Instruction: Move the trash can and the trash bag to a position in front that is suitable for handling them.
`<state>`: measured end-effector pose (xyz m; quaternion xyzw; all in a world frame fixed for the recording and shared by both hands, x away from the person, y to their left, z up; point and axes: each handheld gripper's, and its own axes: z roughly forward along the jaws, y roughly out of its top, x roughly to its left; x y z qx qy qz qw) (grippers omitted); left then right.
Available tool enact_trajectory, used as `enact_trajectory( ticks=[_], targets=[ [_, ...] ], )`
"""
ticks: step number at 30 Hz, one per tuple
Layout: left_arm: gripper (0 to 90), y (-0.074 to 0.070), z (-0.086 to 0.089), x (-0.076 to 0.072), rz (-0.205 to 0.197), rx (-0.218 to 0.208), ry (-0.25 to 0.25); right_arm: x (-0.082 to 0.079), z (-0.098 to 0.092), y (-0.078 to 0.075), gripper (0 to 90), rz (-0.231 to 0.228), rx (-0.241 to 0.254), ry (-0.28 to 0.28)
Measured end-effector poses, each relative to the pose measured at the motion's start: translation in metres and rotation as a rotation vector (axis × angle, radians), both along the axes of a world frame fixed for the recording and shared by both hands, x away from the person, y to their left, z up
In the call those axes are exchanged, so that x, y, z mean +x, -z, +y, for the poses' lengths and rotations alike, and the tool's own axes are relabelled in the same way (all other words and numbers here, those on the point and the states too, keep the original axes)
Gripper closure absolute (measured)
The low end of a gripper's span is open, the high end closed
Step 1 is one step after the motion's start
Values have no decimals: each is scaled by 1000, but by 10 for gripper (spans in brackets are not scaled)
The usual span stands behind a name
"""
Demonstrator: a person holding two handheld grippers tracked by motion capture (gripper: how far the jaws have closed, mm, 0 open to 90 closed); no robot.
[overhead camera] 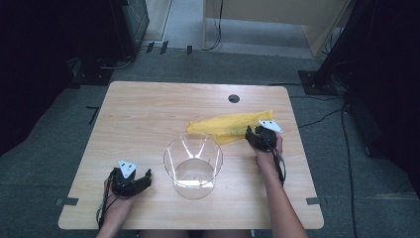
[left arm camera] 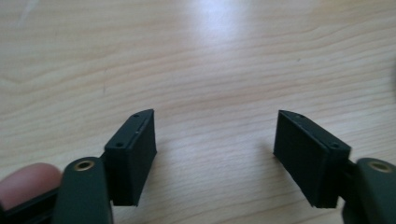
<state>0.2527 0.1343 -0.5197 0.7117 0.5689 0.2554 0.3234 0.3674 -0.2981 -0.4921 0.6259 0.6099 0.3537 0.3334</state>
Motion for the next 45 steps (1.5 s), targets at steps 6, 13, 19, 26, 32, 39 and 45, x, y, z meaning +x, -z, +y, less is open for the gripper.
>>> enact_trajectory(
  ticks=[6, 13, 19, 26, 32, 39, 45],
  targets=[
    [236, 0, 2, -2, 5, 8, 0, 30, 1, 6, 473, 47, -33, -35],
    [236, 0, 2, -4, 4, 5, 16, 43, 8, 20, 486, 170, -48, -64],
    [235, 0, 2, -4, 5, 6, 22, 36, 8, 25, 501, 196, -19, -76],
    [236, 0, 1, -4, 4, 4, 26, 11, 11, 27, 500, 176, -21, -62],
    [236, 0, 1, -4, 6, 10, 37, -25, 14, 29, 469, 166, -24, -69],
    [237, 0, 0, -4, 5, 7, 40, -69, 12, 29, 436, 165, -13, -79],
    [236, 0, 0, -3, 7, 8, 45, -106, 12, 13, 404, 103, 2, -182]
  ],
)
